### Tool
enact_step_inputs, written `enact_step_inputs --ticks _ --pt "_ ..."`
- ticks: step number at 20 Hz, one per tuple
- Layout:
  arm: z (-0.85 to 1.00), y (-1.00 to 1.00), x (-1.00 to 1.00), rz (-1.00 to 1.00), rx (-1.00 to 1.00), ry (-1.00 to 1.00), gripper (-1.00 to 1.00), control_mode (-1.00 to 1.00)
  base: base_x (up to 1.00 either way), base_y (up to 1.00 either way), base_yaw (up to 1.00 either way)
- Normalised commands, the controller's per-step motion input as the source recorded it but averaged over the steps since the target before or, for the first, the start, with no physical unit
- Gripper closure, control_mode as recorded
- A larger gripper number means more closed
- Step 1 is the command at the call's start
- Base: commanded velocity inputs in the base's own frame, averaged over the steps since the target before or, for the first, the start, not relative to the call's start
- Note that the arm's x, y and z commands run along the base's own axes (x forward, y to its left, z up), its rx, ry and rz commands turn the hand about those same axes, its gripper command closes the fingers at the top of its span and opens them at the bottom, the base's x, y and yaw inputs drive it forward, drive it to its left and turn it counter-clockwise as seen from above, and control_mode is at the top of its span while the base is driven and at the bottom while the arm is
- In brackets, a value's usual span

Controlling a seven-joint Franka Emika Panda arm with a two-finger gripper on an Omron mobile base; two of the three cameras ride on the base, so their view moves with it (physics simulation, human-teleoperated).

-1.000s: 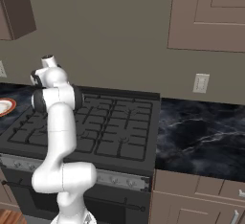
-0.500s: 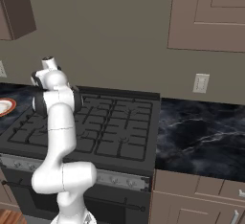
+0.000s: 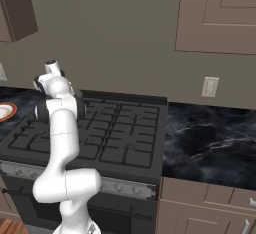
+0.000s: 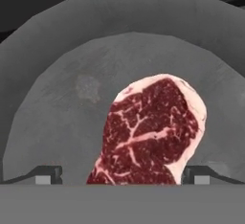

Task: Place the steak on the plate and place the corn on the same plate.

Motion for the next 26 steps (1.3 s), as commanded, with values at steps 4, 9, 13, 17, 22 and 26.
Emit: enact_step_inputs --ticks 4,9,13,17,22,26 --pt "-0.10 0.04 0.15 0.00 0.00 0.00 -1.00 -1.00 0.00 0.00 0.00" --pt "-0.08 0.09 0.08 0.00 0.00 0.00 -1.00 -1.00 0.00 0.00 0.00" --pt "-0.04 0.11 0.01 0.00 0.00 0.00 -1.00 -1.00 0.00 0.00 0.00" --pt "-0.07 0.05 0.00 0.00 0.00 0.04 -1.00 -1.00 0.00 0.00 0.00" --pt "-0.31 0.02 0.00 0.00 0.00 0.05 -1.00 -1.00 0.00 0.00 0.00" --pt "-0.57 0.02 0.00 0.00 0.00 0.04 -1.00 -1.00 0.00 0.00 0.00"
